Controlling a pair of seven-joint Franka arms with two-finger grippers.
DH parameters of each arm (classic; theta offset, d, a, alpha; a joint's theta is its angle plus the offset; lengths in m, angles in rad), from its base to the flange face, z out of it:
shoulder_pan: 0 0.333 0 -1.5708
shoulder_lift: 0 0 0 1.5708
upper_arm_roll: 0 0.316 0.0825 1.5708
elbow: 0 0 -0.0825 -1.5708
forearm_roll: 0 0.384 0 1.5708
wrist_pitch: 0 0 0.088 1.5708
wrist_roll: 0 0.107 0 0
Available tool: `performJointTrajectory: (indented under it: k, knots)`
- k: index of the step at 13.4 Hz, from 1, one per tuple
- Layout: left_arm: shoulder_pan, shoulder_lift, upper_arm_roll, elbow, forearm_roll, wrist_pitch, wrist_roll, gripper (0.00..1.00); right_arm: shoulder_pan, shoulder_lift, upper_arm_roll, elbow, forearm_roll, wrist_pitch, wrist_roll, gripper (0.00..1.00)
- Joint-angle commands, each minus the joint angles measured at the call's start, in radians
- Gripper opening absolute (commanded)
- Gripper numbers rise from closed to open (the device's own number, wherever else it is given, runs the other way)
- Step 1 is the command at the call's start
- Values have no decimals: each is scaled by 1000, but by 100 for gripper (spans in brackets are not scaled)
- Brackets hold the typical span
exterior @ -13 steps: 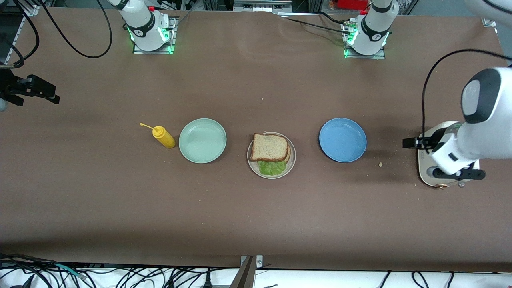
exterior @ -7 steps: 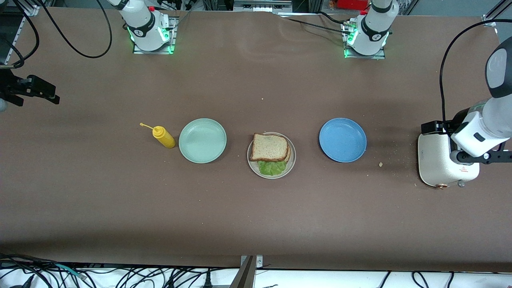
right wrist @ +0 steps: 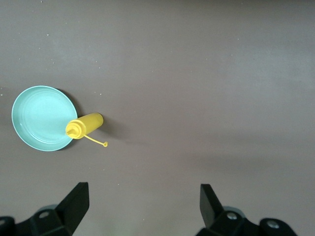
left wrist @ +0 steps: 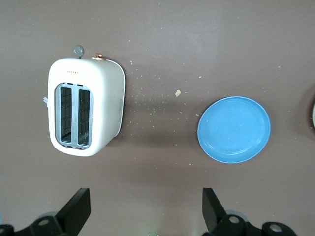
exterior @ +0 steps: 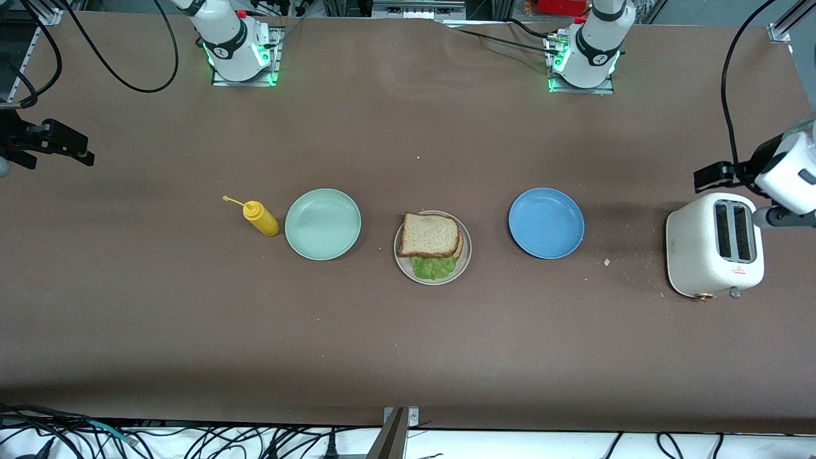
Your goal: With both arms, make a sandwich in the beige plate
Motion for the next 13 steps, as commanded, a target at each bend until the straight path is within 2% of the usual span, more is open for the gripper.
performJointTrajectory:
  k: [1, 4, 9, 12, 13]
  knots:
    - [11, -89, -3, -54, -38, -32, 7, 100, -3, -3, -2, 10, 22, -18, 5, 100]
    - [11, -138, 3, -65, -90, -63, 7, 100, -3, -7, -4, 3, 23, -26, 5, 100]
    - [6, -196, 12, -89, -93, -65, 2, 100, -4, -3, -6, 11, 20, -22, -12, 100]
    - [3, -244, 11, -192, -94, 1, 1, 100, -4, -3, -6, 11, 20, -23, -14, 100]
    - [3, -246, 11, -198, -94, 7, 4, 100, -4, -3, -6, 11, 22, -23, -12, 100]
